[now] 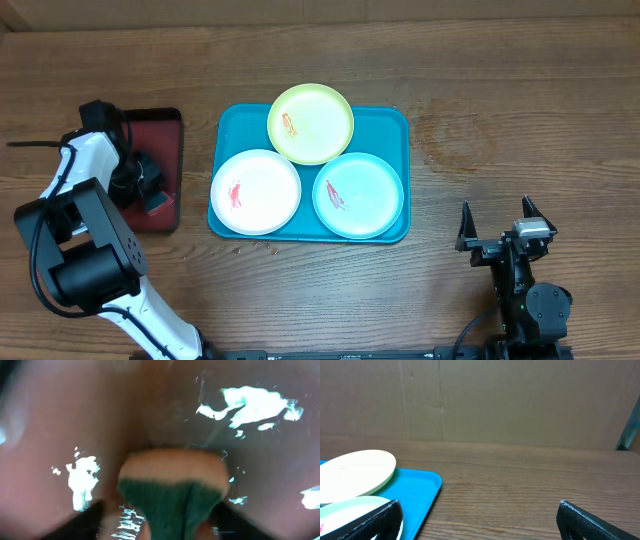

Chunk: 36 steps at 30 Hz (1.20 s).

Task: Clean dirty plates on tray and stack at the side

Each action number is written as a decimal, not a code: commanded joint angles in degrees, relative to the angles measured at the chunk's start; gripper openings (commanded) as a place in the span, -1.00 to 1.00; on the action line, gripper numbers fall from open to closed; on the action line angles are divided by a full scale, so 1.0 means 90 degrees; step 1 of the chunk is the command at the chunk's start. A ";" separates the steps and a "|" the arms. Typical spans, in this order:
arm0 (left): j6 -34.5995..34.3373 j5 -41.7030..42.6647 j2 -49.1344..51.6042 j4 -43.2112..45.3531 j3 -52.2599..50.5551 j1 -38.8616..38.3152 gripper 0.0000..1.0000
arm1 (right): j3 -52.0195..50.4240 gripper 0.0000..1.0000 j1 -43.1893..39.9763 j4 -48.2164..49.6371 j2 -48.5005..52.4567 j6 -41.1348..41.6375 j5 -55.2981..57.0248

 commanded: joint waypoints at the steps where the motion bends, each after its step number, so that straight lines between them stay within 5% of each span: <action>1: -0.0061 0.0308 0.0095 -0.0291 -0.0058 0.0063 0.99 | -0.0066 1.00 -0.0015 0.0036 -0.0075 -0.0005 -0.0029; 7: -0.0061 0.0894 0.0095 -0.0692 -0.0058 0.0063 0.93 | -0.0066 1.00 -0.0015 0.0036 -0.0075 -0.0005 -0.0029; 10: -0.0061 0.1078 0.0095 -0.0741 -0.0058 0.0063 0.43 | -0.0066 1.00 -0.0015 0.0036 -0.0075 -0.0005 -0.0029; 12: -0.0061 0.1112 0.0095 -0.0741 -0.0058 0.0063 -0.21 | -0.0066 1.00 -0.0015 0.0036 -0.0075 -0.0005 -0.0029; 16: -0.0063 0.1107 0.0095 -0.0731 -0.0058 0.0063 -0.77 | -0.0066 1.00 -0.0015 0.0036 -0.0075 -0.0005 -0.0029; 18: -0.0061 0.1105 0.0095 -0.0724 -0.0058 0.0063 -0.75 | -0.0066 1.00 -0.0015 0.0036 -0.0075 -0.0005 -0.0029; 20: -0.0061 0.1105 0.0095 -0.0695 -0.0058 0.0063 -0.39 | -0.0066 1.00 -0.0015 0.0036 -0.0075 -0.0005 -0.0029; 22: -0.0061 0.1105 0.0095 -0.0680 -0.0058 0.0063 0.99 | -0.0066 1.00 -0.0015 0.0036 -0.0075 -0.0005 -0.0029; 32: -0.0061 0.0709 0.0095 -0.0345 -0.0058 0.0066 0.95 | -0.0066 1.00 -0.0015 0.0036 -0.0075 -0.0005 -0.0029; 34: -0.0063 0.0648 0.0095 -0.0321 -0.0058 0.0066 0.51 | -0.0066 1.00 -0.0015 0.0036 -0.0075 -0.0005 -0.0029; 36: -0.0061 0.0580 0.0095 -0.0301 -0.0058 0.0066 -0.13 | -0.0066 1.00 -0.0015 0.0036 -0.0075 -0.0005 -0.0029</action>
